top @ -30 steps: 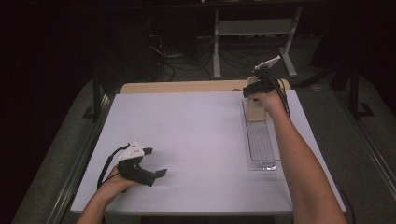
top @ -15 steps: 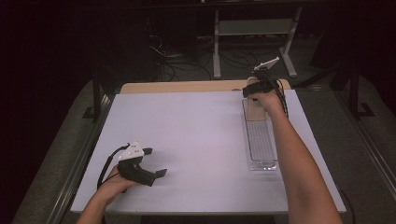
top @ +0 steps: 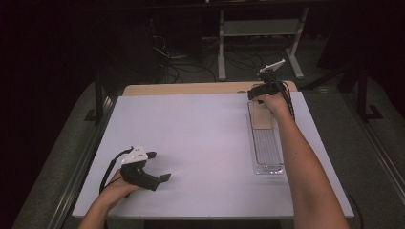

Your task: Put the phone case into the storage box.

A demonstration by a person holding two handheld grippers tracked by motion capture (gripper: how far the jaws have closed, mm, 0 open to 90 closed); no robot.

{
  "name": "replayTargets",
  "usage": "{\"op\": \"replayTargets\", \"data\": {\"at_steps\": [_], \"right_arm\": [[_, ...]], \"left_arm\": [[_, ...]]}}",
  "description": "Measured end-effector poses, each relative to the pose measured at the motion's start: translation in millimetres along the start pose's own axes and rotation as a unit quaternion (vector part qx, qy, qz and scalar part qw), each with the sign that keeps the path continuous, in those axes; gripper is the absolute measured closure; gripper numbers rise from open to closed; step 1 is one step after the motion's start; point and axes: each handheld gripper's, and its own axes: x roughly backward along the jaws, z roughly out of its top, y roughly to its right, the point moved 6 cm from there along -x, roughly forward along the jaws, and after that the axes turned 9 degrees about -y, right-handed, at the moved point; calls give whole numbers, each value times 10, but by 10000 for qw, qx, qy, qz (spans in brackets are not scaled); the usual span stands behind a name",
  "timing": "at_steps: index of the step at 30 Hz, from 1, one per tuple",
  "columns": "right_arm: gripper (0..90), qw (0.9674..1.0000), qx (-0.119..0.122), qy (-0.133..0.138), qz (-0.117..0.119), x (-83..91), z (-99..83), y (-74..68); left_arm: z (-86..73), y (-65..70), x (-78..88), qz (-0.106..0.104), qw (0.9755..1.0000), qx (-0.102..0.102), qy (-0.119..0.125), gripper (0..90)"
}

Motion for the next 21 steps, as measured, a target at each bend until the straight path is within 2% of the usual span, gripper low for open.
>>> {"op": "replayTargets", "data": {"at_steps": [7, 16, 21], "right_arm": [[63, 10000, 3, 39, 66, 31, 2, 13], [23, 9990, 100, 343, 268, 156, 32, -16], [14, 9976, 183, 516, 426, 272, 35, -46]], "left_arm": [[-2, 1, -1, 2, 10000, -14, -26, 0], [-3, -3, -1, 10, 10000, -19, -29, 0], [-2, -4, 0, 21, 10000, 56, 14, 0]]}}
